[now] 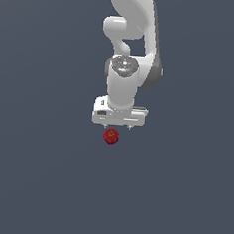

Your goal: Pick up the object and move it to a goal position.

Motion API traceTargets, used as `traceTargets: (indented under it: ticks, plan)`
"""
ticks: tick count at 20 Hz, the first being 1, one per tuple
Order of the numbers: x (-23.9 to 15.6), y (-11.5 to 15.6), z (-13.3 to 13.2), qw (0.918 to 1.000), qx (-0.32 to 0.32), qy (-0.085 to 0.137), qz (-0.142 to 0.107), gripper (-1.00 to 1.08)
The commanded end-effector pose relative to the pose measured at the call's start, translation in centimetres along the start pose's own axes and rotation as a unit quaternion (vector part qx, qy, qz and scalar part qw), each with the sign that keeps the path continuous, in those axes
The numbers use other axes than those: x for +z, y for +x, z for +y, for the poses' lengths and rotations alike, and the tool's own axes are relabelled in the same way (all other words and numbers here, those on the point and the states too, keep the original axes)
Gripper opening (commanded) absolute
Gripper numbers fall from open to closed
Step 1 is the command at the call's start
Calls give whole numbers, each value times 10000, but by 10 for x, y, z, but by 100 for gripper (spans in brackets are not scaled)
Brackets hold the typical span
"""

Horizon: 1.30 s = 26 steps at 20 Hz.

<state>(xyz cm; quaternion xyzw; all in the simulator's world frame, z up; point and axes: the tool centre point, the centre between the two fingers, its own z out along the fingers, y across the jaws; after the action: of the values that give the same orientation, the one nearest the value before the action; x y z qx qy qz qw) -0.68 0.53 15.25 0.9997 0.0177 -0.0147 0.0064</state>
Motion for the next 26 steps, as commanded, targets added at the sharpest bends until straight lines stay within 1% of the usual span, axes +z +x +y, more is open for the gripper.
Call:
traceTargets:
  ticks: [1,3,8,13,20,26]
  plan:
    - [0,0,0,10000,0,0,0,100]
    - [-2,1,2,10000,28,-4,8,100]
    - [-16,6,20,9996,270,-32,64,100]
    - [-16,6,21,9996,290,-34,66,100]
    - [-8,5,22,10000,22,-30,73,100]
    - [8,1,23,9988,-473,-21,87,100]
